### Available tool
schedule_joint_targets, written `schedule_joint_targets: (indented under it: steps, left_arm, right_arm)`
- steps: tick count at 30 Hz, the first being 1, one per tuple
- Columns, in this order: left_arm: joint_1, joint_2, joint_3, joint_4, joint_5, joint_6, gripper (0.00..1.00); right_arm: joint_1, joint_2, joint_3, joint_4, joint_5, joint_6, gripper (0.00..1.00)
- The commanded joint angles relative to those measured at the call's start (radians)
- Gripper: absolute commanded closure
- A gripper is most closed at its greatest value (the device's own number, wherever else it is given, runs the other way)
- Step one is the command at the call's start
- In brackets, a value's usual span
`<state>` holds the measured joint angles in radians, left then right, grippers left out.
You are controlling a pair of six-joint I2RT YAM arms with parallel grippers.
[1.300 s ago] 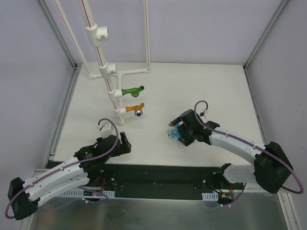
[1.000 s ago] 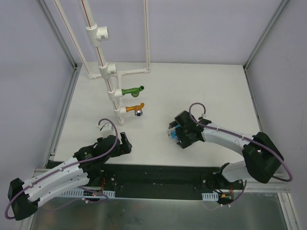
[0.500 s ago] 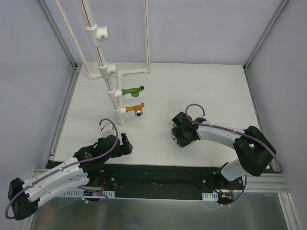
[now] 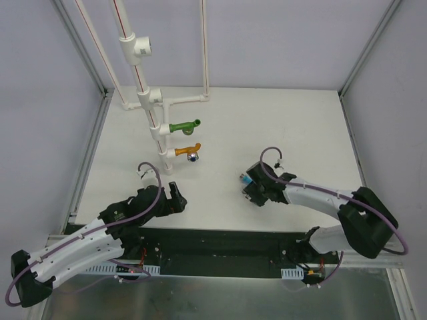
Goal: Install the water faucets
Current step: Pick up the water faucet from the center of the board.
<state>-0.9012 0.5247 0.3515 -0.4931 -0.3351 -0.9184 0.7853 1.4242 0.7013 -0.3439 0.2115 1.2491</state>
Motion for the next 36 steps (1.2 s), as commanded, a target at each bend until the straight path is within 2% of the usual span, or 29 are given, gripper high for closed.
schedule_joint_targets:
  steps: [1, 4, 6, 11, 15, 22, 36]
  left_arm:
    - [0.01, -0.026, 0.107, 0.054, 0.024, 0.068, 0.01]
    - [0.008, -0.029, 0.156, 0.122, 0.039, 0.107, 0.01]
    - [0.01, -0.025, 0.17, 0.22, 0.079, 0.144, 0.01]
    - [0.01, 0.001, 0.115, 0.626, 0.253, 0.262, 0.01]
    - [0.008, 0.069, 0.069, 0.928, 0.393, 0.374, 0.02]
    - [0.008, 0.207, 0.141, 1.044, 0.458, 0.481, 0.03]
    - [0.007, 0.331, 0.211, 1.199, 0.488, 0.524, 0.04]
  right_arm:
    - [-0.001, -0.207, -0.135, 0.106, -0.029, -0.236, 1.0]
    - [-0.004, -0.382, -0.218, 0.244, -0.171, -0.286, 1.0]
    - [-0.004, -0.461, -0.22, 0.256, -0.285, -0.289, 1.0]
    - [-0.003, -0.536, -0.137, 0.267, -0.538, -0.186, 1.0]
    - [-0.003, -0.553, -0.07, 0.286, -0.661, -0.042, 1.0]
    - [0.0, -0.561, -0.054, 0.479, -0.785, 0.202, 1.0]
    - [0.019, -0.551, -0.088, 0.566, -0.827, 0.286, 1.0]
